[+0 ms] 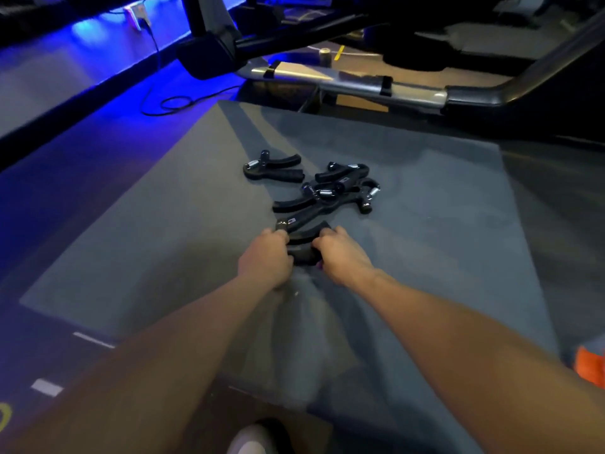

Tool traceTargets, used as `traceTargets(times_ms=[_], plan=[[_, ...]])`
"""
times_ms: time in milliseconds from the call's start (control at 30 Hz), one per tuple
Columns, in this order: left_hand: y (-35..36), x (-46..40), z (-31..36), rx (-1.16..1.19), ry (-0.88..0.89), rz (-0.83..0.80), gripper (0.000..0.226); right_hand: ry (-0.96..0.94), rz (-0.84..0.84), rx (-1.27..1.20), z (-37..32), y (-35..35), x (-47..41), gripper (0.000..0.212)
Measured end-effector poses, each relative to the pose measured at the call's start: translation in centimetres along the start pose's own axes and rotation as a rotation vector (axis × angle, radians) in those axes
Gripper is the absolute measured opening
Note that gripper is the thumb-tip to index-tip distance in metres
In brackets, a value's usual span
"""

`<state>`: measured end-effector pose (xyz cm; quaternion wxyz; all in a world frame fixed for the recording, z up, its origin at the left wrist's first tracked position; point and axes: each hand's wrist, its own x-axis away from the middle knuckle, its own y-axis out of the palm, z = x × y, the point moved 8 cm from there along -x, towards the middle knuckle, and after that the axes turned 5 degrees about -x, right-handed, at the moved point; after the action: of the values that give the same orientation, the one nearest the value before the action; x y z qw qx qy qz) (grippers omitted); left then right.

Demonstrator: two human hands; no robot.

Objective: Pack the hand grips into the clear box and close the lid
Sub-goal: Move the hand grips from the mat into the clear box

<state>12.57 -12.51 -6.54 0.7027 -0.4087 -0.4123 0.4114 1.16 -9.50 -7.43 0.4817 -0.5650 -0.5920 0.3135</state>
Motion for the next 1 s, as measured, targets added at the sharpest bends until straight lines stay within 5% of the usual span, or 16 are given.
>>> traceTargets(times_ms=[333,667,1000], plan=[[2.8,5.1,18.9,0.059,0.319,-0.027,0.036,0.299,0.189,0.086,16.1,-12.0,12.9,0.033],[10.6,15.0,38.3,0.023,0.67,-0.082,0.033,0.6,0.346,0.003,29.6,-16.8,28.0,0.036],[20.8,20.1,42.9,-0.21,0.818,-0.21,0.047,0.92,0.382,-0.191,38.4,-11.7,41.3,0.03]])
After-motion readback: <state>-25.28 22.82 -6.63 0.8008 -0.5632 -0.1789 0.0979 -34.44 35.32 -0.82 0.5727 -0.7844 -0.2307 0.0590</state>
